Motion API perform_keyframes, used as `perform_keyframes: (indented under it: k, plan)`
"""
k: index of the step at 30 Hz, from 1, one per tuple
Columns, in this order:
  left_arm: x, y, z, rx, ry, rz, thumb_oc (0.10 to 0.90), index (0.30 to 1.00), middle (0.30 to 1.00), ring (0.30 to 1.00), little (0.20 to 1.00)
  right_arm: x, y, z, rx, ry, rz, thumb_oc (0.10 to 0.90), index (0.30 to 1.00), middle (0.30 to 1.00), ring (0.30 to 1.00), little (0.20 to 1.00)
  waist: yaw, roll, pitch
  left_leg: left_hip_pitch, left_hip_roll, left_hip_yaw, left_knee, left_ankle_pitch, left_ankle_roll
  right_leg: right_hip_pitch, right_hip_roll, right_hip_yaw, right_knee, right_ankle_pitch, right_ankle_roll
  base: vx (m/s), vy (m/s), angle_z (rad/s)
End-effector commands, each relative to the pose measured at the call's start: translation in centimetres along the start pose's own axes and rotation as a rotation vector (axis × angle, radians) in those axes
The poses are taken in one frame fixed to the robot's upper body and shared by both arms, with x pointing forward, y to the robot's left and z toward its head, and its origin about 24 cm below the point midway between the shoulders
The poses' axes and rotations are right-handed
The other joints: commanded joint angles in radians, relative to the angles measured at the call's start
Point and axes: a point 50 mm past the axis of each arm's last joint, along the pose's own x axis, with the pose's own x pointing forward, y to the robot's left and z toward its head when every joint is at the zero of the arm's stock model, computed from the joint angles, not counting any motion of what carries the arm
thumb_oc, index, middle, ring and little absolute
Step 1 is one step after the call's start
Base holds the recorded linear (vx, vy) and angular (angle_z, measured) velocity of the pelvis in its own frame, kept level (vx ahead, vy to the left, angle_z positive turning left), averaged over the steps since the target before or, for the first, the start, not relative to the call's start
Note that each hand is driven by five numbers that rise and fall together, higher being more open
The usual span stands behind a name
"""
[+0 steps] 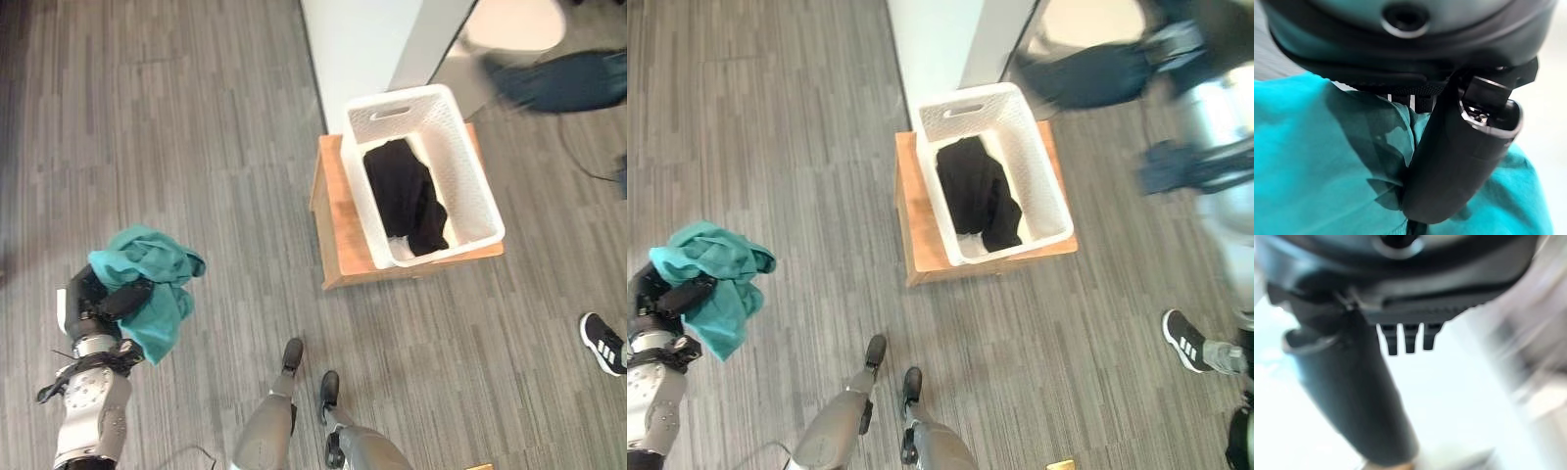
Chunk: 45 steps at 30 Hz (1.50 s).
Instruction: Pick up bed clothes into laundry basket.
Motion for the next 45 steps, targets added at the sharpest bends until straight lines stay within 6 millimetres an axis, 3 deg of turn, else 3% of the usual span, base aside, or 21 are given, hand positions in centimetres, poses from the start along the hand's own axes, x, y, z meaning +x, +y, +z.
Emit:
perform_keyframes:
  k: [1,2,7,10,11,12,15,17,20,21,22,24,25,26,27,28,30,33,38,42,45]
  plan:
    - [1.3,1.2,8.1,0.145,-0.348,-0.034,0.4,0.3,0.3,0.3,0.3,-1.2,-0.8,-0.6,-0.09,0.015,-0.031,0.8,0.9,0.9,0.9,0.9,-0.097,-0.006,-0.224,0.085,0.026,0.033,-0.001,-0.119,-0.064,-0.02,-0.129,-0.004,0.001,0.021,0.099,0.02,0.022,-0.34]
    - [1.3,1.1,8.1,0.147,-0.349,-0.04,0.4,0.3,0.3,0.3,0.3,-1.5,-0.9,-0.7,-0.092,0.019,-0.033,0.8,0.9,0.9,0.9,0.9,-0.091,-0.009,-0.223,0.087,0.026,0.034,-0.001,-0.12,-0.064,-0.019,-0.128,-0.002,0.001,0.021,0.099,0.02,0.005,-0.44]
    - [2.8,0.3,12.5,0.188,-0.486,-0.063,0.4,0.3,0.3,0.3,0.3,-3.3,-1.2,-1.3,-0.043,0.042,-0.092,0.8,0.9,0.9,0.9,0.9,-0.141,0.028,-0.275,0.127,0.032,0.071,-0.001,-0.129,-0.067,0.005,-0.128,0.027,0.0,0.029,0.104,-0.01,-0.002,-0.26]
    - [3.8,0.4,16.9,0.284,-0.595,-0.082,0.4,0.3,0.3,0.3,0.3,-4.9,-1.7,-2.5,-0.04,0.106,-0.141,0.8,0.9,0.9,0.9,0.9,-0.177,0.056,-0.31,0.146,0.035,0.083,-0.001,-0.13,-0.067,0.013,-0.127,0.044,0.006,0.032,0.105,-0.01,-0.015,-0.2]
    - [4.1,0.0,20.1,0.369,-0.67,-0.105,0.4,0.3,0.3,0.3,0.3,-5.7,-1.7,-3.4,-0.027,0.152,-0.144,0.8,0.9,0.9,0.9,0.9,-0.199,0.074,-0.316,0.157,0.037,0.092,-0.001,-0.124,-0.067,0.017,-0.126,0.051,0.015,0.035,0.107,-0.05,-0.011,-0.22]
    - [4.3,-0.3,20.4,0.382,-0.672,-0.117,0.4,0.3,0.3,0.3,0.3,-6.0,-1.7,-3.5,-0.02,0.161,-0.137,0.8,0.9,0.9,0.9,0.9,-0.208,0.077,-0.322,0.161,0.036,0.095,-0.001,-0.12,-0.067,0.017,-0.126,0.054,0.018,0.038,0.107,-0.02,-0.015,-0.11]
    - [4.8,-1.5,25.0,0.498,-0.755,-0.148,0.4,0.3,0.3,0.3,0.3,-8.0,-0.5,-5.8,0.034,0.292,-0.124,0.8,0.9,0.9,0.9,0.9,-0.246,0.112,-0.345,0.19,0.039,0.117,-0.001,-0.133,-0.067,0.03,-0.124,0.065,0.026,0.031,0.112,-0.01,-0.001,-0.01]
    - [4.9,-2.8,27.8,0.54,-0.811,-0.163,0.4,0.3,0.3,0.3,0.3,-10.7,1.5,-8.2,0.099,0.439,-0.084,0.8,0.9,0.9,0.9,0.9,-0.277,0.14,-0.35,0.205,0.04,0.134,-0.001,-0.135,-0.066,0.036,-0.123,0.074,0.032,0.03,0.115,-0.03,0.001,-0.07]
    - [4.9,-6.3,31.5,0.548,-0.907,-0.218,0.4,0.3,0.3,0.3,0.3,-17.6,5.8,-11.9,0.229,0.755,-0.027,0.8,0.9,0.9,0.9,0.9,-0.313,0.186,-0.357,0.214,0.039,0.145,-0.001,-0.133,-0.066,0.039,-0.125,0.081,0.042,0.029,0.119,-0.03,-0.015,-0.18]
    - [4.9,-7.5,32.7,0.531,-0.931,-0.238,0.4,0.3,0.3,0.3,0.3,-21.7,7.8,-12.7,0.283,0.915,-0.006,0.8,0.9,0.9,0.9,0.9,-0.326,0.206,-0.358,0.219,0.039,0.15,-0.001,-0.132,-0.066,0.039,-0.127,0.083,0.048,0.028,0.12,-0.06,-0.043,-0.07]
    - [4.8,-9.0,33.5,0.519,-0.946,-0.269,0.4,0.3,0.3,0.3,0.3,-25.6,9.4,-13.4,0.321,1.072,-0.01,0.8,0.9,0.9,0.9,0.9,-0.327,0.207,-0.352,0.222,0.041,0.151,-0.001,-0.123,-0.067,0.039,-0.125,0.085,0.053,0.031,0.12,-0.04,-0.049,-0.02]
    - [5.2,-10.8,33.7,0.512,-0.931,-0.315,0.4,0.3,0.3,0.3,0.3,-30.1,12.0,-13.4,0.393,1.256,0.006,0.8,0.9,0.9,0.9,0.9,-0.331,0.207,-0.354,0.227,0.041,0.155,-0.001,-0.129,-0.068,0.044,-0.124,0.088,0.049,0.025,0.119,-0.01,-0.032,-0.09]
    - [5.2,-10.9,33.9,0.514,-0.933,-0.317,0.4,0.3,0.3,0.3,0.3,-30.1,12.0,-13.3,0.396,1.258,0.004,0.8,0.9,0.9,0.9,0.9,-0.33,0.204,-0.353,0.227,0.041,0.155,-0.001,-0.129,-0.068,0.044,-0.124,0.088,0.049,0.025,0.119,-0.01,-0.027,-0.12]
    - [5.6,-11.8,33.9,0.493,-0.915,-0.329,0.4,0.3,0.3,0.3,0.3,-33.9,14.0,-13.2,0.439,1.43,-0.007,0.8,0.9,0.9,0.9,0.9,-0.34,0.217,-0.352,0.23,0.043,0.158,-0.001,-0.129,-0.069,0.047,-0.123,0.092,0.046,0.025,0.117,0.0,-0.011,-0.14]
    - [5.6,-11.9,34.0,0.495,-0.917,-0.33,0.4,0.3,0.3,0.3,0.3,-33.9,14.1,-13.2,0.442,1.43,-0.008,0.8,0.9,0.9,0.9,0.9,-0.339,0.215,-0.351,0.23,0.043,0.158,-0.001,-0.129,-0.069,0.047,-0.123,0.092,0.046,0.025,0.117,0.0,-0.022,-0.17]
    - [6.0,-12.8,34.1,0.468,-0.892,-0.348,0.4,0.3,0.3,0.3,0.3,-37.0,15.7,-12.8,0.465,1.576,0.01,0.8,0.9,0.9,0.9,0.9,-0.351,0.229,-0.346,0.231,0.044,0.162,-0.001,-0.127,-0.072,0.045,-0.123,0.097,0.045,0.025,0.116,0.0,-0.014,-0.27]
    - [6.6,-12.8,34.1,0.473,-0.864,-0.328,0.4,0.3,0.3,0.3,0.3,-39.0,16.9,-12.0,0.508,1.664,0.016,0.8,0.9,0.9,0.9,0.9,-0.363,0.242,-0.34,0.23,0.045,0.166,-0.001,-0.126,-0.075,0.043,-0.121,0.102,0.043,0.027,0.116,0.01,-0.024,-0.33]
    - [7.7,-12.3,33.7,0.483,-0.81,-0.277,0.4,0.3,0.3,0.3,0.3,-41.0,17.8,-10.9,0.536,1.737,0.052,0.8,0.9,0.9,0.9,0.9,-0.386,0.254,-0.32,0.224,0.046,0.174,-0.001,-0.125,-0.079,0.033,-0.12,0.109,0.041,0.029,0.115,0.01,-0.007,-0.2]
    - [8.9,-11.8,33.0,0.505,-0.742,-0.231,0.4,0.3,0.3,0.3,0.3,-42.7,17.4,-10.7,0.482,1.816,0.098,0.8,0.9,0.9,0.9,0.9,-0.406,0.267,-0.291,0.199,0.05,0.178,-0.001,-0.121,-0.083,0.007,-0.114,0.119,0.034,0.037,0.11,0.0,0.0,-0.06]
    - [9.7,-11.3,32.3,0.525,-0.692,-0.185,0.4,0.3,0.3,0.3,0.3,-43.7,16.9,-10.7,0.426,1.858,0.143,0.8,0.9,0.9,0.9,0.9,-0.413,0.263,-0.272,0.179,0.053,0.181,-0.001,-0.119,-0.086,-0.015,-0.112,0.124,0.03,0.041,0.109,0.02,-0.005,0.0]
    - [9.6,-12.6,32.0,0.554,-0.705,-0.211,0.4,0.3,0.3,0.3,0.3,-44.1,16.5,-10.7,0.397,1.871,0.161,0.8,0.9,0.9,0.9,0.9,-0.418,0.245,-0.243,0.144,0.06,0.182,-0.001,-0.113,-0.089,-0.045,-0.107,0.128,0.025,0.048,0.106,0.0,-0.005,-0.01]
